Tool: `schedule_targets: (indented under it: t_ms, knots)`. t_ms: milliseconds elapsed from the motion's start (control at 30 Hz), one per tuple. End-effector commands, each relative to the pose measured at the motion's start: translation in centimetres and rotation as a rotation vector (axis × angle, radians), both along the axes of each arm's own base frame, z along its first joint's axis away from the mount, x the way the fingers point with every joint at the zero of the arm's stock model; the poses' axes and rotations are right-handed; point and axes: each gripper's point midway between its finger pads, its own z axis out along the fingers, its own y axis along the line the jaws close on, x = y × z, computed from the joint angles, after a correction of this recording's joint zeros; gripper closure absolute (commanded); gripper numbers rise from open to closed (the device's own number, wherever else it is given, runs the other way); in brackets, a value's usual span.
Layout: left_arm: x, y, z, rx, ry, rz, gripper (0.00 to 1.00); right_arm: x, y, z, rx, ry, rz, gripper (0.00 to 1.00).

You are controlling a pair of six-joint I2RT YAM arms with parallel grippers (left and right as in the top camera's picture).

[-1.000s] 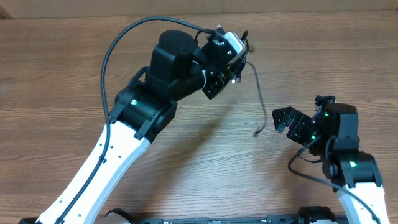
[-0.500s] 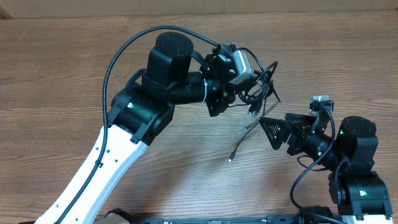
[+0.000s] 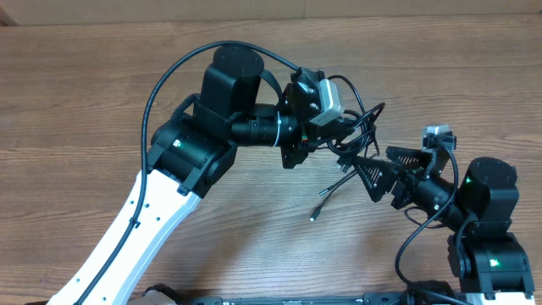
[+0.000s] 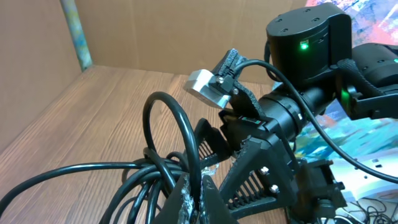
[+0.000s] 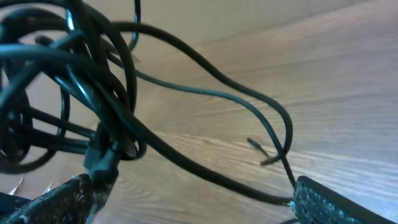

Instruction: Untangle cables

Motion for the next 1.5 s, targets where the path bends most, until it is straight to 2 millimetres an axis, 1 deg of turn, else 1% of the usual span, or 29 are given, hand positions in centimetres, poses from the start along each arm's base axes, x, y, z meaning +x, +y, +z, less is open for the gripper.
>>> schedule_targets:
  t_ms: [0, 100, 167, 233, 267, 333, 400, 467, 500, 567, 600, 633, 700, 733, 800, 867, 1000, 1100, 1167, 1200, 1333, 1400, 1467]
  knots:
    - [-2.0, 0.4, 2.2, -0.056, -0.006, -0.074, 0.96, 0.3, 0.1, 1.7, -0.001, -0.081, 0.008, 0.01]
    - [-2.5, 0.3, 2.4, -0.067, 0.001, -0.104, 0.96, 0.5, 0.3, 2.7, 0.006, -0.130, 0.025, 0.05]
    - [-2.7, 0.3, 2.4, -0.069, 0.003, -0.113, 0.96, 0.1, 1.0, 3.7, 0.026, -0.169, 0.077, 0.08]
    - [-2.9, 0.3, 2.5, -0.073, 0.006, -0.125, 0.96, -0.2, 1.4, 4.2, 0.037, -0.188, 0.110, 0.11]
    - [-3.0, 0.3, 2.5, -0.074, 0.007, -0.128, 0.96, -0.4, 1.7, 4.5, 0.044, -0.201, 0.132, 0.19]
    - [-3.4, 0.0, 2.5, -0.073, 0.007, -0.140, 0.96, -0.5, 1.9, 4.7, 0.048, -0.211, 0.146, 0.38]
    - [-3.6, -0.2, 2.5, -0.072, 0.006, -0.146, 0.95, -0.6, 1.9, 4.7, 0.050, -0.210, 0.149, 0.68]
    - [-3.5, -0.3, 2.4, -0.068, 0.003, -0.136, 0.96, -0.6, 1.9, 4.6, 0.054, -0.202, 0.148, 0.92]
    - [-3.2, -0.3, 2.3, -0.062, -0.001, -0.118, 0.96, -0.6, 1.9, 4.6, 0.055, -0.198, 0.148, 0.96]
    - [-1.7, -0.2, 1.8, -0.032, -0.018, -0.034, 0.94, -0.7, 1.9, 4.3, 0.056, -0.182, 0.147, 0.96]
    - [-1.0, 0.0, 1.3, -0.009, -0.020, 0.012, 0.77, -0.8, 1.9, 4.0, 0.057, -0.167, 0.146, 0.96]
    - [-0.1, 0.3, 0.7, 0.023, -0.016, 0.067, 0.55, -0.8, 1.9, 3.8, 0.057, -0.158, 0.146, 0.96]
    - [1.0, 0.9, -0.5, 0.079, -0.015, 0.140, 0.43, -0.9, 1.9, 3.3, 0.058, -0.131, 0.140, 0.96]
    - [1.2, 1.1, -1.1, 0.106, -0.024, 0.157, 0.41, -0.8, 1.7, 3.1, 0.063, -0.114, 0.124, 0.96]
    - [0.8, 1.7, -2.6, 0.174, -0.041, 0.144, 0.34, -0.2, 1.0, 2.6, 0.089, -0.056, 0.054, 0.96]
    - [0.2, 1.8, -3.3, 0.204, -0.035, 0.124, 0.29, 0.1, 0.7, 2.5, 0.104, -0.032, 0.017, 0.96]
    - [-1.0, 1.7, -4.4, 0.248, -0.045, 0.077, 0.22, 0.2, 0.6, 2.5, 0.151, 0.013, -0.011, 0.96]
    - [-2.1, 1.0, -4.4, 0.255, -0.101, 0.018, 0.19, 0.3, 0.4, 2.4, 0.185, 0.046, -0.036, 0.96]
    - [-3.0, 0.2, -4.5, 0.267, -0.172, -0.029, 0.18, 0.3, 0.4, 2.4, 0.212, 0.071, -0.053, 0.96]
    - [-3.1, -0.1, -4.7, 0.288, -0.212, -0.028, 0.18, 0.3, 0.4, 2.4, 0.223, 0.082, -0.057, 0.96]
    - [-1.8, -0.7, -5.3, 0.390, -0.336, 0.089, 0.17, 0.3, 0.4, 2.3, 0.238, 0.098, -0.062, 0.96]
    - [-1.5, -1.1, -5.2, 0.417, -0.401, 0.120, 0.16, 0.2, 0.5, 2.4, 0.240, 0.099, -0.055, 0.96]
    - [-0.8, -1.3, -4.6, 0.436, -0.461, 0.183, 0.16, 0.2, 0.5, 2.4, 0.240, 0.099, -0.054, 0.96]
